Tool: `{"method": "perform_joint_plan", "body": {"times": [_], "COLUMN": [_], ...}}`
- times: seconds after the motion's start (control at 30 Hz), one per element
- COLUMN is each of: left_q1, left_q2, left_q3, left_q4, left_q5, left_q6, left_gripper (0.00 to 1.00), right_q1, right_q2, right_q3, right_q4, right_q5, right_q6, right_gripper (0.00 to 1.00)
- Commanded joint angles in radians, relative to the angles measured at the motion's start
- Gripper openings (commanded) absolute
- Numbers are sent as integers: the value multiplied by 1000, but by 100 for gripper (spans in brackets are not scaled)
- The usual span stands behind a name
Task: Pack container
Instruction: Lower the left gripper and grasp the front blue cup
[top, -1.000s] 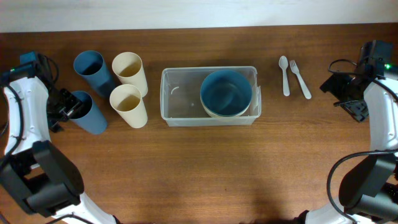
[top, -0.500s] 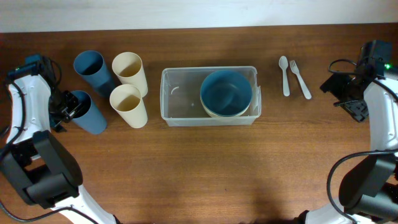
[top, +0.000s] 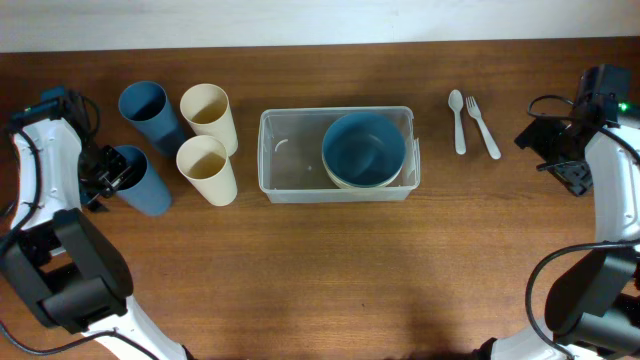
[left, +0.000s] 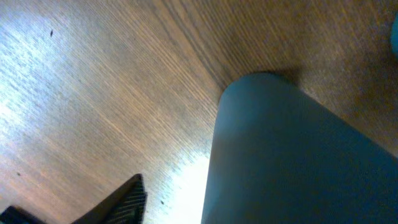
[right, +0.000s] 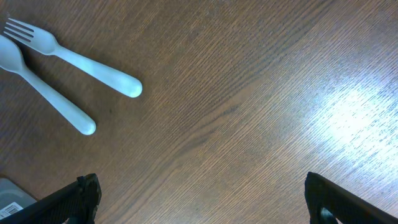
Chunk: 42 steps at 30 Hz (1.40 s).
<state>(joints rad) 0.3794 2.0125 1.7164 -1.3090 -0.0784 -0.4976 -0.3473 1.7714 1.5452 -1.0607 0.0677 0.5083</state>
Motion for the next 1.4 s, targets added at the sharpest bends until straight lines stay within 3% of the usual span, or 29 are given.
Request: {"method": "perform_joint_plan", "body": {"times": [0.0, 0.1, 0.6, 0.7, 0.77, 0.83, 1.37], "left_q1": [3, 3, 3, 3, 3, 3, 3], "left_q2": [27, 27, 27, 27, 27, 27, 22], "left_q3": [20, 20, 68, 84, 89, 89, 168], "left_q4": [-12, -12, -52, -62, -65, -66, -111], "left_q5": [11, 11, 11, 12, 12, 12, 35], "left_q6": [-2, -2, 6, 6, 6, 6, 24], "left_gripper": [45, 38, 32, 21, 7, 2, 2], "right_q1": [-1, -1, -1, -1, -1, -1, -1], "right_q2": [1, 1, 1, 1, 1, 1, 1], "right_q3": [-7, -7, -7, -7, -7, -7, -7], "right_q4": [3, 3, 3, 3, 3, 3, 3], "right_q5": [19, 19, 19, 19, 19, 19, 19], "right_q6": [0, 0, 0, 0, 0, 0, 0], "right_gripper": [99, 99, 99, 99, 99, 99, 99]}}
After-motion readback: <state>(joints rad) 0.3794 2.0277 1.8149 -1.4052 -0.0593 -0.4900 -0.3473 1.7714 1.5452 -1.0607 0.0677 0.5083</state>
